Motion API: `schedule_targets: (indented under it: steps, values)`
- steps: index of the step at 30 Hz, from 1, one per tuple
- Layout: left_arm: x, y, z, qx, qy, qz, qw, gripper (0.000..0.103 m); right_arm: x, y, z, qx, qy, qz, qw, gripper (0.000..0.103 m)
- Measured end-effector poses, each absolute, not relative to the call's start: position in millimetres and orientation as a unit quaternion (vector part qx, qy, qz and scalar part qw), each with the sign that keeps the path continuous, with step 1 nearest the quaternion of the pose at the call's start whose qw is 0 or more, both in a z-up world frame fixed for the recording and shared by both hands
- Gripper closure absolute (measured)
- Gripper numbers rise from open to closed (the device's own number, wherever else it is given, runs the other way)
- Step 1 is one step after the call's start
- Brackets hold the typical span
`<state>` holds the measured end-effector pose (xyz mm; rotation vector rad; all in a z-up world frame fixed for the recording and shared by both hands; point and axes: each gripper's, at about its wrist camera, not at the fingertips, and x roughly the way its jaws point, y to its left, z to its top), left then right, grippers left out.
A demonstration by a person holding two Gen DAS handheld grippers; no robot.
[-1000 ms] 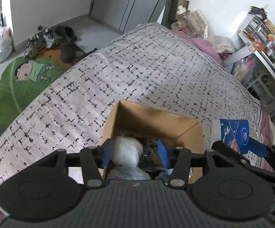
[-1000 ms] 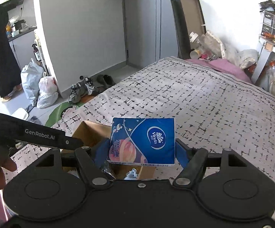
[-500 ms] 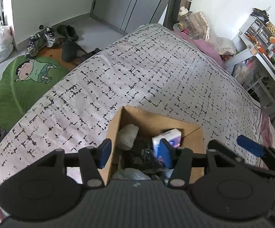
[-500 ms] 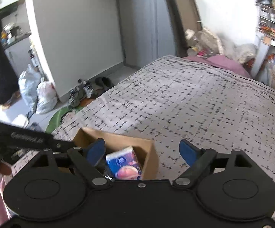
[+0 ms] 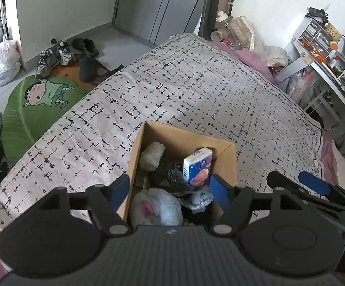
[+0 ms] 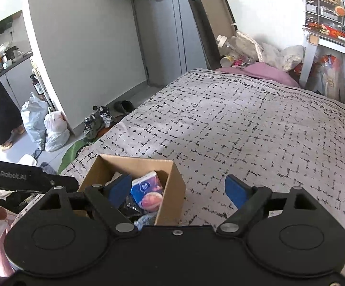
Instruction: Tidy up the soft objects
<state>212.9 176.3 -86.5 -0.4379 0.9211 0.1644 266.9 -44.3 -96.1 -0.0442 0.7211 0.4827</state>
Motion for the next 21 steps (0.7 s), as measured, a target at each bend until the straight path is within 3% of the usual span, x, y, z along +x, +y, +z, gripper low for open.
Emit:
schedule_targets:
  steps: [16, 21]
  values:
    - [166, 128, -61, -0.173, 0.437, 0.081, 0.879, 0.028, 215, -110, -81, 0.036, 0.371, 0.239, 0.897, 0.002]
    - [149, 109, -51, -0.162, 0.434, 0.077, 0.883, 0.02, 201, -131, -74, 0.061, 0.371, 0.237, 0.896, 0.0]
